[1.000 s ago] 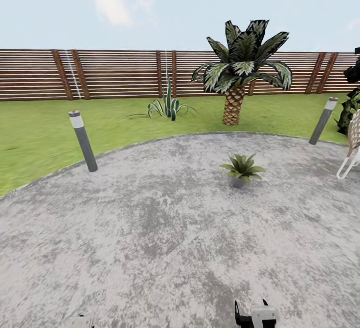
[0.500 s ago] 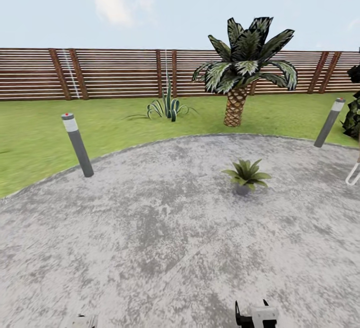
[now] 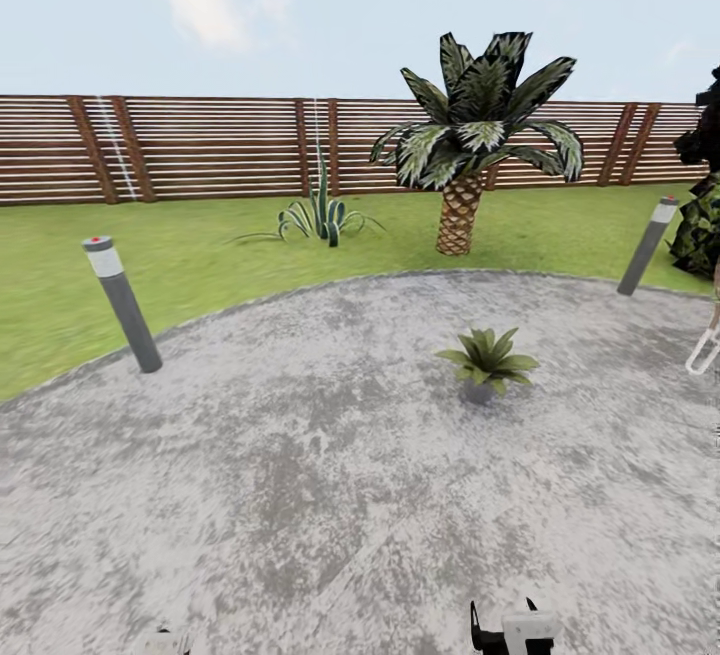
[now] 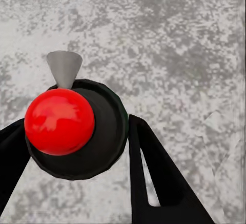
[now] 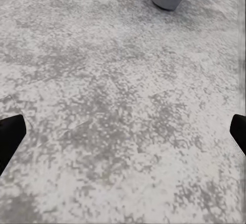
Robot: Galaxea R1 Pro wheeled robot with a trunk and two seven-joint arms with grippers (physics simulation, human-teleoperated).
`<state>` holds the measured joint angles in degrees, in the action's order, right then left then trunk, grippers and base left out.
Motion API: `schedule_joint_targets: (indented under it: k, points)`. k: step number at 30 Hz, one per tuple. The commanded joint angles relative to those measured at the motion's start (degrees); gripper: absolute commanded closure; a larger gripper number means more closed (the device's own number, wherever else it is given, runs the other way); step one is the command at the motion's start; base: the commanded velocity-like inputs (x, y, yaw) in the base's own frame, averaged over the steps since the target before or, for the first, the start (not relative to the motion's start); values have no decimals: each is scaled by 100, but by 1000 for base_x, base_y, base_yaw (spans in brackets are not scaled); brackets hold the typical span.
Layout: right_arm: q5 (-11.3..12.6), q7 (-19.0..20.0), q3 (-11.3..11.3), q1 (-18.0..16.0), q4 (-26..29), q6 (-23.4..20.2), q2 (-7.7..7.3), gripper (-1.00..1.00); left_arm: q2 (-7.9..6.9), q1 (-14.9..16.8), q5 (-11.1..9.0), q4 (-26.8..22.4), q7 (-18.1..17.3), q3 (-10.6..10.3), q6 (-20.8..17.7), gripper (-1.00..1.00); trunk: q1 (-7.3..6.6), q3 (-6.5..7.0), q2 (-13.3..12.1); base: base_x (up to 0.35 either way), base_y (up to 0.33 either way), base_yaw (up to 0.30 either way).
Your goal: Pick up the pesticide atomizer in the garden and spray insectifuge to fully cover both potted plants in the garden.
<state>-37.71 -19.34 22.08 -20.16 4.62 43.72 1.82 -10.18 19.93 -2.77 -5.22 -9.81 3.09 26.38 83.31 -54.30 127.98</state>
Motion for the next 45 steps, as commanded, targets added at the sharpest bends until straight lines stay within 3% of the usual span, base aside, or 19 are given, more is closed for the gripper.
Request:
schedule_joint_targets:
  k: [1, 26, 45]
  points:
    - [-61, -43, 24, -5, -5, 5, 2, -100, -1, 2, -31, 1, -56, 33, 7, 100, 2, -5, 2, 293, 0, -295]
    - [-61, -43, 24, -5, -9, 5, 2, -100, -1, 2, -31, 3, -56, 33, 7, 100, 2, -5, 2, 293, 0, -264]
    - [-61, -43, 24, -3, -5, 5, 2, -100, -1, 2, -31, 3, -54, 33, 7, 100, 2, -5, 2, 291, 0, -16]
